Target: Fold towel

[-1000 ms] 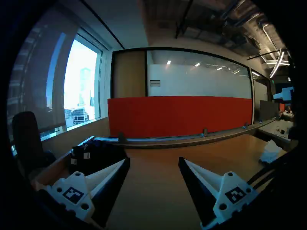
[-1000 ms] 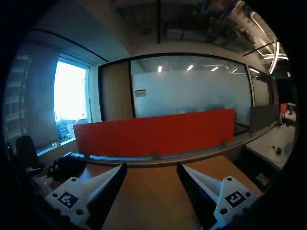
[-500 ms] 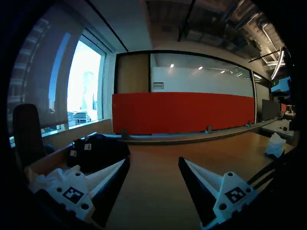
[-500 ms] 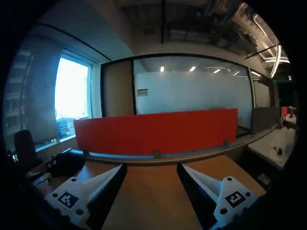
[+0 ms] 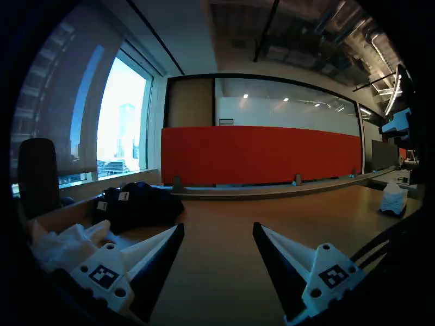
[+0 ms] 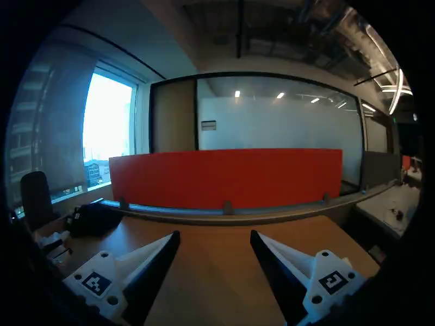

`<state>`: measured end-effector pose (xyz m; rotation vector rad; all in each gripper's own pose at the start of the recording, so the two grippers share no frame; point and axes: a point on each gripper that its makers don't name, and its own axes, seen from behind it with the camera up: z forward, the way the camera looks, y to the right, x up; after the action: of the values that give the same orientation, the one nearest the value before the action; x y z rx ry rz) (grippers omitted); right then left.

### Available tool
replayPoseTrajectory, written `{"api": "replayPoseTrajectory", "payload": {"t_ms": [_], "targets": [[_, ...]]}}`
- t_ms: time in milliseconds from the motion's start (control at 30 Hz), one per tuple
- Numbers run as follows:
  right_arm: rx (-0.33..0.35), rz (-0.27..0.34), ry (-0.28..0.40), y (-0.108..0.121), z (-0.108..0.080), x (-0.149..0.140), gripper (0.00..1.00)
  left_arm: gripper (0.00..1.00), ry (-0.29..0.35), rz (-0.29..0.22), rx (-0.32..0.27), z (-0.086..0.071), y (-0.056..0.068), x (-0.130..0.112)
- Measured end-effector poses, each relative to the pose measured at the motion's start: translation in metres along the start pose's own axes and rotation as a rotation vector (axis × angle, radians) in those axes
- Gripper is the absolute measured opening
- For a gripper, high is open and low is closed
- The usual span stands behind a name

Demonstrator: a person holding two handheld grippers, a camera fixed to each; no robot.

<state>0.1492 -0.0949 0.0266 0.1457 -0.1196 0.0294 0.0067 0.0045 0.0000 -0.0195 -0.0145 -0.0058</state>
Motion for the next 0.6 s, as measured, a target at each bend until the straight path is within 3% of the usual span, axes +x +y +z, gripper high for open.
{"api": "replayPoseTrajectory", "payload": {"t_ms": [600], "targets": [[0.005,-0.019,0.000,-0.0019,-0.0015,-0.0067,0.99,0.94,0.015,0.003,0.012,-0.0016,-0.0045,-0.0060]]}}
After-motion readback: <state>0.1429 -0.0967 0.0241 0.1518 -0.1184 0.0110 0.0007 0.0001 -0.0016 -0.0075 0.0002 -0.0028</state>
